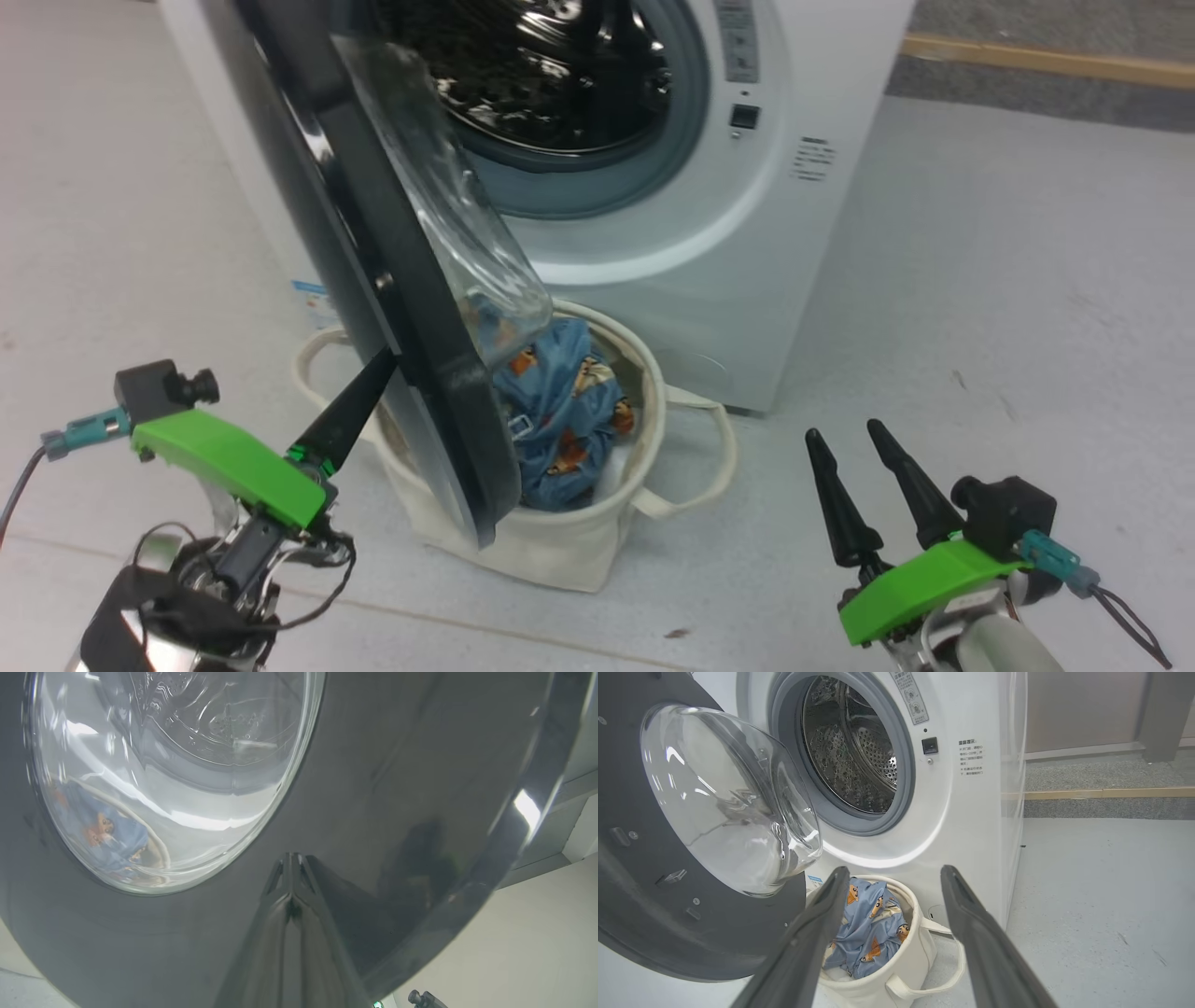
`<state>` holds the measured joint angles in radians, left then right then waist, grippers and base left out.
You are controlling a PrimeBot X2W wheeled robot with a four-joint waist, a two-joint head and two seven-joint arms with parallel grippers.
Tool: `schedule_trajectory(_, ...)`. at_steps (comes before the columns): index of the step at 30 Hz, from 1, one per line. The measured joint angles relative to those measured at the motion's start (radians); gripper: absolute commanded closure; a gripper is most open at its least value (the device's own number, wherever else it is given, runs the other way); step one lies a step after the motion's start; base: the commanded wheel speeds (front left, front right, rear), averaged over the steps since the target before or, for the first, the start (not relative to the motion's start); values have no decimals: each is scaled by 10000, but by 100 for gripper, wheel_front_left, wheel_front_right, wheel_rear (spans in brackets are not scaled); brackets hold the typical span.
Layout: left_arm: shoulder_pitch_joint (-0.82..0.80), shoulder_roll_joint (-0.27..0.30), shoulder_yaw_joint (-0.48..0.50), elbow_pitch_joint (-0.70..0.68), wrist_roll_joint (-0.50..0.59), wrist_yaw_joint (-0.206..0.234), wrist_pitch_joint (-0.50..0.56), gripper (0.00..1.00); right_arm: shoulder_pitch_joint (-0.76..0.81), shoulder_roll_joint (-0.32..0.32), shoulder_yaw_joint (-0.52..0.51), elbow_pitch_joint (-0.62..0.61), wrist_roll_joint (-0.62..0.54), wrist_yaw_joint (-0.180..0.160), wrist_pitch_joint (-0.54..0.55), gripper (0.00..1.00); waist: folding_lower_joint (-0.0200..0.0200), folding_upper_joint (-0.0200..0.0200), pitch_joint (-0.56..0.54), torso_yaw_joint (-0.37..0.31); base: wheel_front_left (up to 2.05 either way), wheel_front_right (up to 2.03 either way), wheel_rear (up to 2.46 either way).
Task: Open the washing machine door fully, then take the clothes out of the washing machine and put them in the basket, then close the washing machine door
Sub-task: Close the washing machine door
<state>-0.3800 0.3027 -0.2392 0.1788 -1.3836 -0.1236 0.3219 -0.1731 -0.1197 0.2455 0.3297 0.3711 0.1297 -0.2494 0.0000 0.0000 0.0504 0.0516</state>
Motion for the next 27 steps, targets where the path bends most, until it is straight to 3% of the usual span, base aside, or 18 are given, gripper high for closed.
schedule_trajectory(17,-681,12,-403,662,12,0,-880,100,-55,123,-102,-171,-15,0,0,0,0,0,539,-2265,0,0,0)
schedule_trajectory(27,-895,414,-819,1177,265,0,-1501,100,-132,217,0,-201,-13,0,0,0,0,0,629,-3415,0,0,0)
